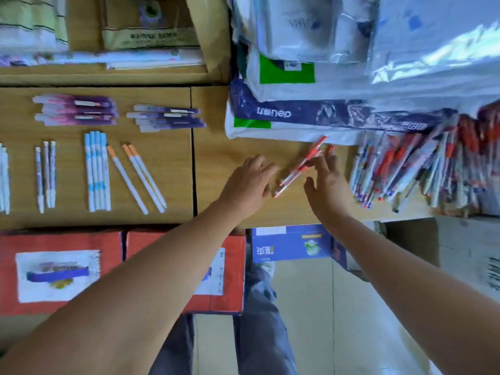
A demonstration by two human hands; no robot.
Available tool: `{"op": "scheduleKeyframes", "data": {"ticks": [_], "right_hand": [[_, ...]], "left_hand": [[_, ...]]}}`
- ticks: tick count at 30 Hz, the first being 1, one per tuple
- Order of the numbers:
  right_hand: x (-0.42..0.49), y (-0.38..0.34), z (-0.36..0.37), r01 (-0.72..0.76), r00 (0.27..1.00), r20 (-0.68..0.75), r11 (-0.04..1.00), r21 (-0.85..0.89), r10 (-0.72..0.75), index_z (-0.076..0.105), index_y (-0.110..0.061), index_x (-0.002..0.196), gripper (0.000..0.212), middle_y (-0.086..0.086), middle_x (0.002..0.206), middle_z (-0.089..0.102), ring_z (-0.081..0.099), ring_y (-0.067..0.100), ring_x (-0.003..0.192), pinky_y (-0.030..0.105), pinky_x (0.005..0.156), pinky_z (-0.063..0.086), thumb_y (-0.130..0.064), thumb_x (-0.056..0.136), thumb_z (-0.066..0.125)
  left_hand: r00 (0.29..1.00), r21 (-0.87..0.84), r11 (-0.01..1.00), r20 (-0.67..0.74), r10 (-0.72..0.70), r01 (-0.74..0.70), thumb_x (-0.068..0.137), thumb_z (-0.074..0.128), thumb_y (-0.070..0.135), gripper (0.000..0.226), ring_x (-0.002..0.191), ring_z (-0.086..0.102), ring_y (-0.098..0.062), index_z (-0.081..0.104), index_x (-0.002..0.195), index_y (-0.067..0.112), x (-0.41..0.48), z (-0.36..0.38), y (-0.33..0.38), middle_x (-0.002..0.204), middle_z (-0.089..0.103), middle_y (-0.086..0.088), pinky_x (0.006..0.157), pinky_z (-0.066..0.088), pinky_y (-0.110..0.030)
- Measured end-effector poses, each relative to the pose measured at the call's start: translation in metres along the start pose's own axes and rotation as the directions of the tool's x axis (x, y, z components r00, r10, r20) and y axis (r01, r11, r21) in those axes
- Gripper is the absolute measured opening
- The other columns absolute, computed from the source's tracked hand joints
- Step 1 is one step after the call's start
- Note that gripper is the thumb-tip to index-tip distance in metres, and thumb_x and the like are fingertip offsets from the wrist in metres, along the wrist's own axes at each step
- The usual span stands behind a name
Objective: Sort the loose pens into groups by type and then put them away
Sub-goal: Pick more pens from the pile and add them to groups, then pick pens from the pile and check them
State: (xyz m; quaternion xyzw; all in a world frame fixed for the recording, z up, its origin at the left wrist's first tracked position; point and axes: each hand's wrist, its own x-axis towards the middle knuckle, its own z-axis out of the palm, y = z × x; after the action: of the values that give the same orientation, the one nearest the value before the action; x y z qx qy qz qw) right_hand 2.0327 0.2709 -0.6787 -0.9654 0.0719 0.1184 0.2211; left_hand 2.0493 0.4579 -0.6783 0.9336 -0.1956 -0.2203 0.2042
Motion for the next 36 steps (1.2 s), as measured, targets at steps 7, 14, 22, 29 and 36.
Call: {"op": "scheduleKeyframes", "data": {"ticks": [7, 14, 22, 29, 36], "right_hand": [[-0.015, 0.05, 0.004, -0.084, 0.989, 0.126, 0.996, 0.02, 0.081, 0.055, -0.01, 0.123, 0.046, 0.014, 0.113, 0.048, 0.057, 0.036, 0.084, 0.035, 0.063, 0.043, -0.001, 0.078, 0.063], [-0.027, 0.074, -0.006, -0.035, 0.999, -0.021, 0.979, 0.2, 0.04, 0.058, -0.013, 0.114, 0.033, 0.008, 0.116, 0.054, 0.061, 0.028, 0.083, 0.04, 0.065, 0.052, -0.003, 0.083, 0.055], [-0.045, 0.102, -0.035, -0.144, 0.985, -0.074, 0.979, 0.146, 0.156, 0.056, -0.015, 0.123, 0.039, 0.013, 0.12, 0.049, 0.059, 0.034, 0.08, 0.043, 0.067, 0.052, -0.008, 0.085, 0.057], [-0.047, 0.117, -0.053, -0.193, 0.98, -0.045, 0.979, 0.059, 0.196, 0.052, -0.021, 0.133, 0.046, 0.013, 0.124, 0.045, 0.057, 0.032, 0.096, 0.044, 0.065, 0.053, -0.011, 0.088, 0.057], [-0.018, 0.14, -0.06, 0.093, 0.995, 0.058, 0.977, -0.195, -0.083, 0.052, -0.028, 0.135, 0.053, 0.017, 0.143, 0.037, 0.04, 0.039, 0.125, 0.051, 0.097, 0.039, -0.016, 0.085, 0.062]], "left_hand": [[0.992, -0.132, 0.989, 0.114, -0.045, 0.06, 0.085, 0.062, 0.01, 0.058, 0.105, 0.051, -0.025, 0.044, 0.139, 0.021, 0.021, 0.036, 0.051, 0.119, 0.044, -0.008, 0.085, 0.049, -0.039], [0.993, -0.062, 0.998, 0.114, -0.001, 0.008, 0.086, 0.063, 0.018, 0.045, 0.087, 0.056, -0.022, 0.05, 0.129, 0.02, 0.024, 0.042, 0.071, 0.11, 0.046, -0.006, 0.067, 0.049, -0.035], [0.992, 0.058, 0.991, 0.042, 0.118, -0.121, 0.086, 0.061, 0.015, 0.037, 0.1, 0.052, -0.022, 0.057, 0.123, 0.018, 0.024, 0.034, 0.086, 0.11, 0.049, -0.007, 0.077, 0.05, -0.034], [0.98, 0.089, 0.979, 0.091, 0.175, -0.183, 0.088, 0.06, 0.016, 0.046, 0.101, 0.047, -0.019, 0.048, 0.132, 0.022, 0.048, 0.035, 0.123, 0.118, 0.043, -0.006, 0.08, 0.049, -0.031], [0.988, 0.178, 0.981, 0.146, 0.047, -0.073, 0.084, 0.066, 0.022, 0.054, 0.106, 0.047, -0.024, 0.044, 0.133, 0.025, 0.084, 0.057, 0.155, 0.12, 0.038, -0.008, 0.079, 0.051, -0.036]]}}
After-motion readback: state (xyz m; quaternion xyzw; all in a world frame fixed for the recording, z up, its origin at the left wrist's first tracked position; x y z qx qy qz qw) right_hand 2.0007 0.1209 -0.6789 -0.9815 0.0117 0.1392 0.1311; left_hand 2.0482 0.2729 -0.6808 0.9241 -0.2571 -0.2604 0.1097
